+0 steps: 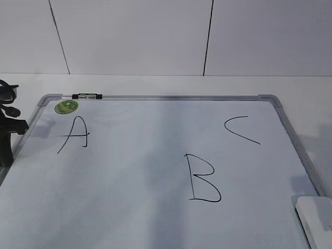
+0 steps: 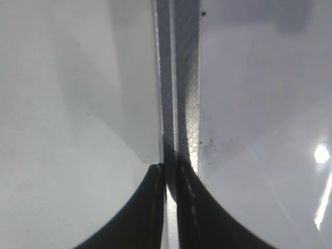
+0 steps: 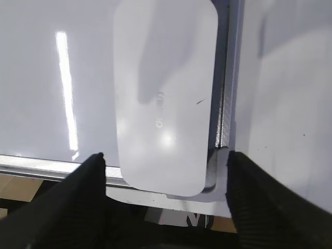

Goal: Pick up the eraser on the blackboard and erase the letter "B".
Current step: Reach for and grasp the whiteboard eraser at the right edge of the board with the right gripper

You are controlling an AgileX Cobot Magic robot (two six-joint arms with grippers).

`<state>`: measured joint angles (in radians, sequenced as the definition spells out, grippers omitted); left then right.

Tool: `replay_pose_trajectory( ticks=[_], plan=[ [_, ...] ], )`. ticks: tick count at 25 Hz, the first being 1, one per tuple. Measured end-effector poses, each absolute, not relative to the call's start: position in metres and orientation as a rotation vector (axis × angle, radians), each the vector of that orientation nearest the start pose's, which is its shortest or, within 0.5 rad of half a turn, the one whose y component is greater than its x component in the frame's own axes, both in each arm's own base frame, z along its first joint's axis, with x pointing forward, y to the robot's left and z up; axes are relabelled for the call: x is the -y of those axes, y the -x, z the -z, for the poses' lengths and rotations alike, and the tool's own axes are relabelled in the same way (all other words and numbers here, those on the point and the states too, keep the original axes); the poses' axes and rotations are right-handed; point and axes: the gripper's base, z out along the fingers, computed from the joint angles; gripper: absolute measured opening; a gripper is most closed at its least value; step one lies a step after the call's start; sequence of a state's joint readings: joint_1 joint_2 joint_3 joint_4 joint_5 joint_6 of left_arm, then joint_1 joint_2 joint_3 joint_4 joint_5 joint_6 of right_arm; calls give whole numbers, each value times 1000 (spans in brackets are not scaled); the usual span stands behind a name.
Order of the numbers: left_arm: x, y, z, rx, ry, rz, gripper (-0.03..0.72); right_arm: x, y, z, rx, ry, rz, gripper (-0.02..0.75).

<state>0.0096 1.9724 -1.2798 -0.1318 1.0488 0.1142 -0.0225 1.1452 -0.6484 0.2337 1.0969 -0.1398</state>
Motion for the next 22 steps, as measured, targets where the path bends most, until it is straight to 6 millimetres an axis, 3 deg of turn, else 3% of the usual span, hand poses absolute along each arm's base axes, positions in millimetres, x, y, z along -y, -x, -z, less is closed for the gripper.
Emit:
replay_pose_trajectory(
  ticks=[4,9,13,22],
  plan=[
    [7,-358,-153,-3210,-55,187,36,-15,-164,-227,-3054,9,-270,563],
    [7,-358,-153,-3210,-55,187,36,-30,-164,-225,-3063,34,-174,563],
    [7,-358,-153,-3207,-53,188,36,-27,-167,-221,-3079,-79,-36,563],
    [7,-358,-153,-3207,-53,188,36,-32,-169,-220,-3064,-191,-119,563]
  ],
)
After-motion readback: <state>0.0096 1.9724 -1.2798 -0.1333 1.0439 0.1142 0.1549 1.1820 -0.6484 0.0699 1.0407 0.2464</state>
